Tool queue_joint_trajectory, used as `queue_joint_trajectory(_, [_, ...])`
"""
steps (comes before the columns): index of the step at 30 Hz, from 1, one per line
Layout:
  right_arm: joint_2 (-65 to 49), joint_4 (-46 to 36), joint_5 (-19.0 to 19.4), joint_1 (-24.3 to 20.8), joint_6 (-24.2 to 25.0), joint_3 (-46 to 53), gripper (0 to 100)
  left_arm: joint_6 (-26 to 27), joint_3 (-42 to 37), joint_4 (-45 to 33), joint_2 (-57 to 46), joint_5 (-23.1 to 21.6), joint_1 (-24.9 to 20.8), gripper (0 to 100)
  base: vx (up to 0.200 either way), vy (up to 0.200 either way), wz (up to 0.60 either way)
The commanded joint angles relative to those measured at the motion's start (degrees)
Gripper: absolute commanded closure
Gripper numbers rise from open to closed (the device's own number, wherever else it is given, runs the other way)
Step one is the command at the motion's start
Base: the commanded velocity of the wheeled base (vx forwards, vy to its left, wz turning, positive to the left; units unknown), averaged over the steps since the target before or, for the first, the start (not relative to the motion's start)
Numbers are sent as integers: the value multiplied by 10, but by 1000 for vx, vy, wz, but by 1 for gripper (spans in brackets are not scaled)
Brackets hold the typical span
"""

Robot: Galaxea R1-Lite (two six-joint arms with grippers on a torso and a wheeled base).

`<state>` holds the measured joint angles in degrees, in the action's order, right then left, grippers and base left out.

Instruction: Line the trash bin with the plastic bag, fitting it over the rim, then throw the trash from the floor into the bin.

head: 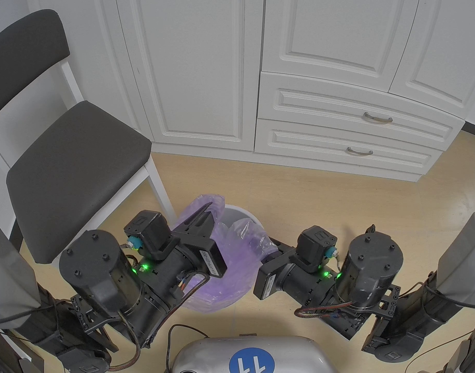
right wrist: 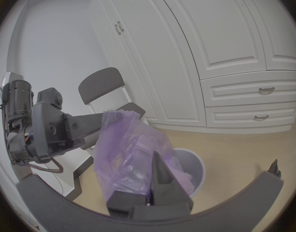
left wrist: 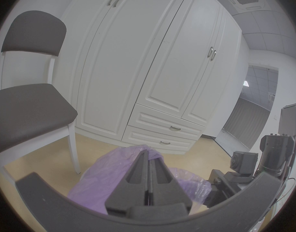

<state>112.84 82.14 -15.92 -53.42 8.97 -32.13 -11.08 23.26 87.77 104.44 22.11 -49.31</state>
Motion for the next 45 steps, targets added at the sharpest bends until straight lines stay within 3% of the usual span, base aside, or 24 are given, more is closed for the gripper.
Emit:
queue_joint_trajectory(1, [27, 2, 1, 11, 3, -12, 100, -6, 5, 0, 20, 1, 3, 100, 0, 0, 0])
queue_joint_trajectory(25, [107, 21, 4, 55, 20, -48, 100, -42, 24, 1, 87, 4, 8, 100, 0, 0, 0])
queue_joint_trajectory(45, [89, -2, 14, 91, 12, -45, 100, -83, 49, 1, 134, 4, 8, 100, 0, 0, 0])
